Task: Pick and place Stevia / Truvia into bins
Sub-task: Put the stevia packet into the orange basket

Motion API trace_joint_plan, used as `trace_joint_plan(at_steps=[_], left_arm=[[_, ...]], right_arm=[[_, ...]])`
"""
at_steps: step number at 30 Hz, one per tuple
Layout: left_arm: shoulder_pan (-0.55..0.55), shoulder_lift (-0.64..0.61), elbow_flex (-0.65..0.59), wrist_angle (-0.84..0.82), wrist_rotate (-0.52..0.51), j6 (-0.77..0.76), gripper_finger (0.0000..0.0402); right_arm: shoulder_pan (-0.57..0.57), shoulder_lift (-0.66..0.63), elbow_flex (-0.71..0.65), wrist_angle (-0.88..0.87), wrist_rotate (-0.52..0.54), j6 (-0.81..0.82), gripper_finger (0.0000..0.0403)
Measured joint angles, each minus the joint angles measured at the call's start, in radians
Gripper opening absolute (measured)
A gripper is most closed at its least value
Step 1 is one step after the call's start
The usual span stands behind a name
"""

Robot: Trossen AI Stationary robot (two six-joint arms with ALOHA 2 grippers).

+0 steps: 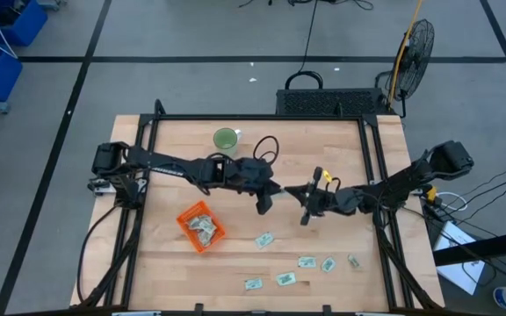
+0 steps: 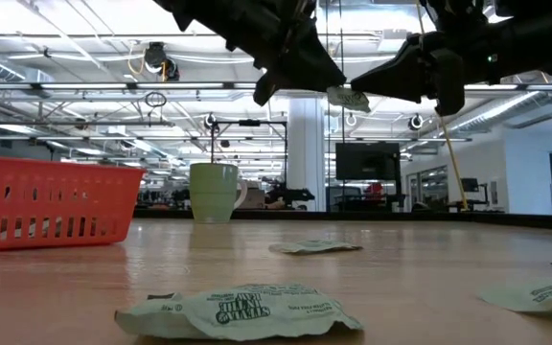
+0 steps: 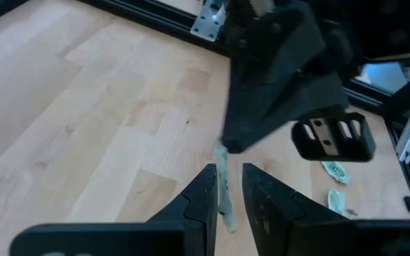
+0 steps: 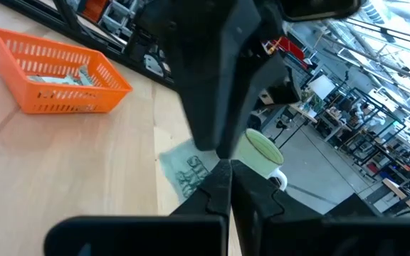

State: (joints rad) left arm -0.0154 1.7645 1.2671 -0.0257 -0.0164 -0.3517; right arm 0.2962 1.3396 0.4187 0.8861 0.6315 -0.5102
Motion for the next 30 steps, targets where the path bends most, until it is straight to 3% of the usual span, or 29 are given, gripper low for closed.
trace_joint_plan(at_steps=[20,25,30], left_arm=[[-0.004,0.0,0.0,-0.008,0.0,0.109,0.0072],[-0.004,0.0,0.0,-0.033,-0.012,0.134,0.0072],[-0.004,0.0,0.0,-0.056,-0.018,0.144,0.0048]], right_arm=[[-0.015,0.0,0.0,0.03,-0.01,-0.009,0.0],[-0.015,0.0,0.0,0.031,-0.113,-0.026,0.0],[-0.016,0.0,0.0,0.031,-0.108,-0.026,0.0]])
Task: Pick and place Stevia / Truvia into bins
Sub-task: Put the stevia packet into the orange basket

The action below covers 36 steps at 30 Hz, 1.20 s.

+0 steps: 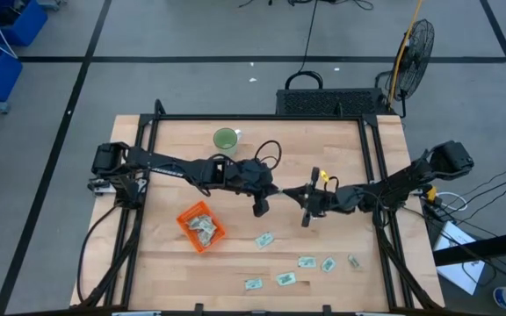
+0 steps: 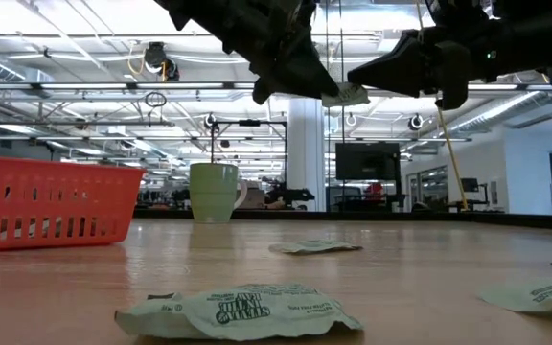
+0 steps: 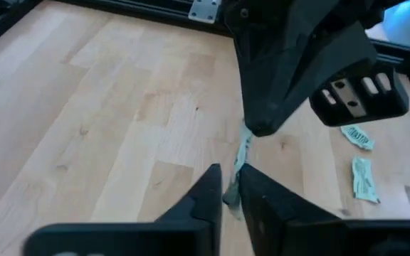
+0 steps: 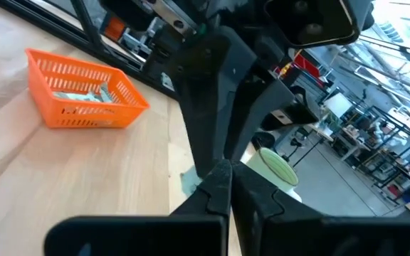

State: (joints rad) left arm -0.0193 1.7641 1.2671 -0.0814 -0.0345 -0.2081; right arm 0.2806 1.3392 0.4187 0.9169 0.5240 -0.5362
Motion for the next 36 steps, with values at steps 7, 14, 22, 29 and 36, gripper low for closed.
trace_joint_plan(at_steps=[7,14,22,29,36], left_arm=[[-0.003,0.0,0.0,0.0,0.0,0.023,0.0012],[-0.017,-0.018,0.0,-0.119,0.005,-0.004,0.0006],[-0.107,-0.143,0.001,-0.636,-0.04,-0.263,0.0006],[-0.352,-0.261,-0.003,-1.036,-0.046,-0.507,0.0012],[-0.46,-0.264,-0.142,-1.038,-0.109,-0.538,0.0015]], right_arm=[[0.0,0.0,0.0,0.0,0.0,0.0,0.0002],[0.0,0.0,0.0,-0.038,0.002,0.018,0.0038],[0.0,0.0,0.0,-0.129,-0.002,0.105,0.0096],[0.0,0.0,0.0,-0.198,-0.002,0.139,0.0108],[0.0,0.0,0.0,-0.187,-0.002,0.145,0.0106]])
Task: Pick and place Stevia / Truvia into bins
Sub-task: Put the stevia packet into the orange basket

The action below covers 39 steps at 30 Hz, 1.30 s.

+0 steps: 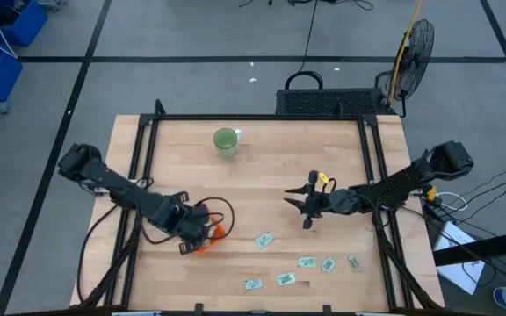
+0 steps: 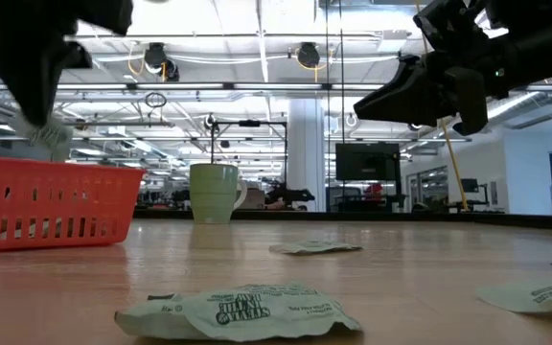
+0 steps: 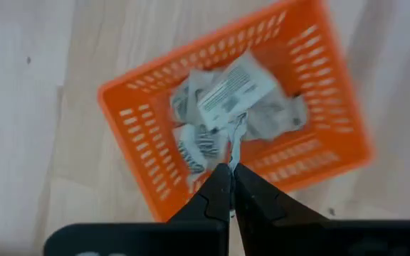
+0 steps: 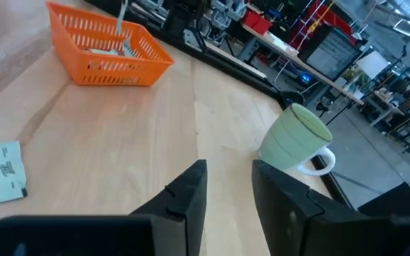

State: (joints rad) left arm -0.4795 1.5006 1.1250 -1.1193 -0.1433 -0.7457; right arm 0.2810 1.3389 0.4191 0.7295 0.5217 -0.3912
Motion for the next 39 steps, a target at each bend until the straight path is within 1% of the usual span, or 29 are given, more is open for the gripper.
trace_joint_plan(at_steps=[4,7,9,14,16,19,22,25,27,29,31,33,35,37,39], left_arm=[[0.053,0.002,-0.114,0.17,-0.007,0.014,0.0015],[0.101,0.002,-0.17,0.251,0.003,0.001,0.0016],[0.131,0.002,-0.181,0.262,0.017,-0.016,0.0016],[0.173,0.001,-0.181,0.258,0.01,-0.011,0.002],[0.184,0.001,-0.18,0.257,0.012,-0.011,0.0031],[0.192,0.001,-0.18,0.257,0.014,-0.012,0.0062],[0.188,0.001,-0.18,0.257,0.021,-0.008,0.0101],[0.186,0.001,-0.179,0.257,0.05,0.033,0.0133],[0.187,0.001,-0.172,0.254,0.104,0.048,0.0145],[0.187,0.001,-0.153,0.254,0.159,0.078,0.0148],[0.186,0.001,-0.122,0.254,0.178,0.093,0.0145],[0.187,0.001,-0.074,0.257,0.175,0.111,0.0138],[0.187,0.001,-0.021,0.278,0.145,0.124,0.0129],[0.187,0.001,0.02,0.344,0.099,0.127,0.0121],[0.189,0.001,0.041,0.432,0.062,0.169,0.0114]], right_arm=[[0.0,0.0,0.0,0.002,0.0,-0.037,0.0106],[0.0,0.0,0.0,0.01,0.0,-0.069,0.0105],[0.0,0.0,0.0,0.031,-0.001,-0.093,0.0105],[0.0,0.0,0.0,0.1,-0.002,-0.138,0.0105],[0.0,0.0,0.0,0.115,-0.002,-0.144,0.0105],[-0.001,0.0,0.0,0.116,-0.012,-0.145,0.0105],[-0.001,0.0,0.0,0.116,-0.056,-0.145,0.0106],[-0.001,0.0,0.0,0.116,-0.101,-0.145,0.0106],[-0.001,0.0,0.0,0.117,-0.109,-0.145,0.0106],[-0.003,0.0,0.0,0.118,-0.109,-0.135,0.0106],[-0.009,0.0,0.0,0.118,-0.12,-0.101,0.0106],[-0.024,0.0,0.0,0.116,-0.183,-0.068,0.0105],[-0.043,0.0,0.0,0.105,-0.288,-0.03,0.0105],[-0.062,0.0,0.0,0.093,-0.397,0.022,0.0105],[-0.079,0.0,0.0,0.083,-0.492,0.079,0.0105]])
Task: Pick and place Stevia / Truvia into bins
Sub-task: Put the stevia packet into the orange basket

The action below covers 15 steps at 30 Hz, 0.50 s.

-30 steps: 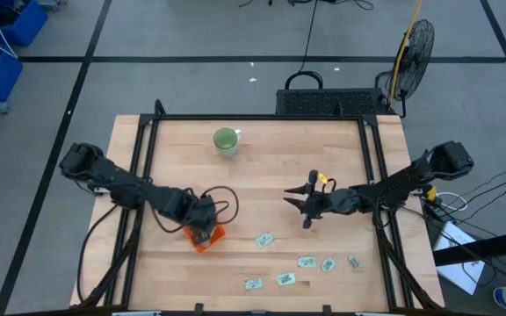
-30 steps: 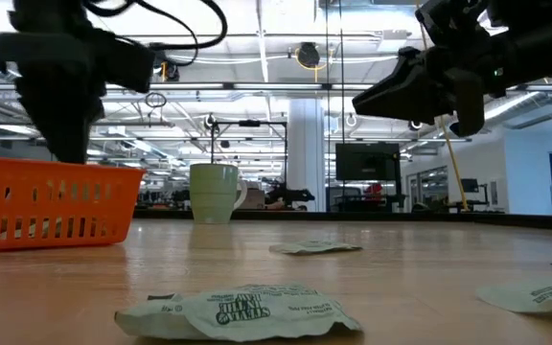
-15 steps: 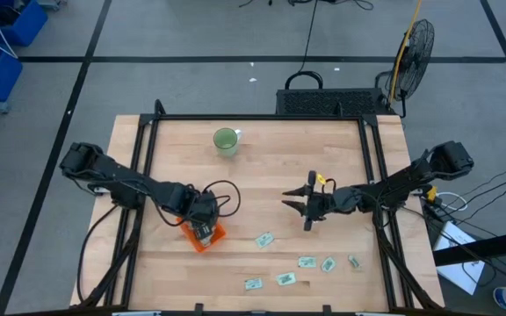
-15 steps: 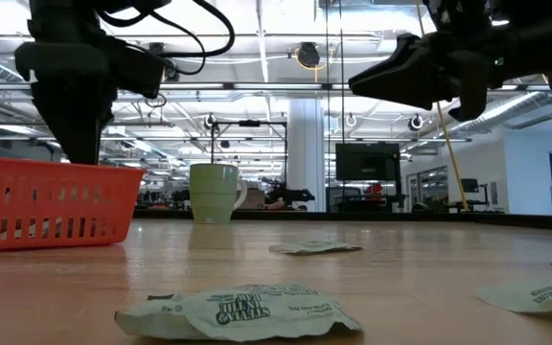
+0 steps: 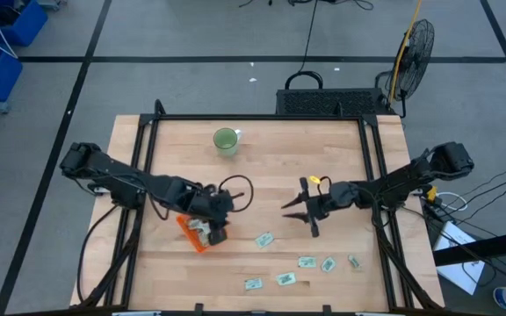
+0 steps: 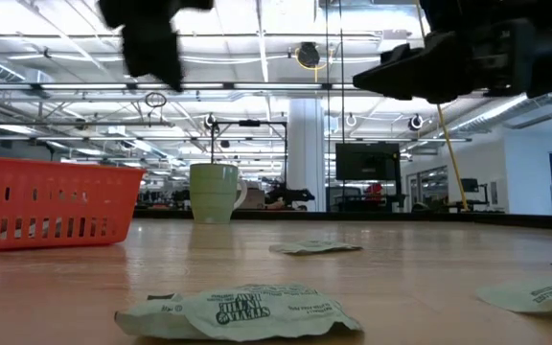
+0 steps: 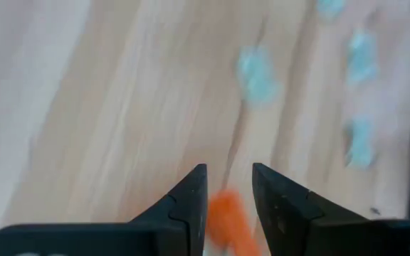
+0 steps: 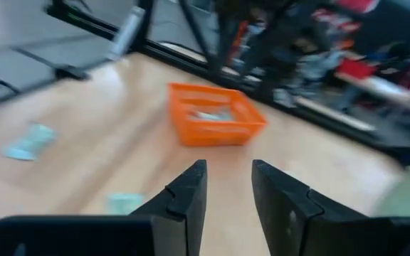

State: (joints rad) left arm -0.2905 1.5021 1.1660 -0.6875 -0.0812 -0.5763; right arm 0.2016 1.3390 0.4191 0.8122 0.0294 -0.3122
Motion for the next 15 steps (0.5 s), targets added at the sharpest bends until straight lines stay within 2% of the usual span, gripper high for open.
trace_joint_plan(at_steps=[3,7,9,11,13,15], left_arm=[[0.01,0.001,0.003,0.12,-0.042,0.105,0.0107],[0.021,0.017,0.003,0.194,-0.196,0.161,0.0106],[0.03,0.026,0.003,0.19,-0.228,0.162,0.0106],[0.042,0.036,0.003,0.191,-0.239,0.162,0.0106],[0.051,0.038,0.002,0.188,-0.239,0.169,0.0106],[0.062,0.044,0.003,0.201,-0.241,0.187,0.0106]], right_arm=[[-0.006,0.0,0.0,-0.003,-0.079,0.04,0.0105],[0.032,0.0,0.0,-0.002,-0.072,0.024,0.0105],[0.066,0.0,0.01,-0.022,-0.02,0.014,0.0105],[0.105,0.0,0.053,-0.115,0.062,0.002,0.0105],[0.15,-0.003,0.128,-0.296,0.156,-0.019,0.0105],[0.192,-0.004,0.226,-0.553,0.264,-0.011,0.0105]])
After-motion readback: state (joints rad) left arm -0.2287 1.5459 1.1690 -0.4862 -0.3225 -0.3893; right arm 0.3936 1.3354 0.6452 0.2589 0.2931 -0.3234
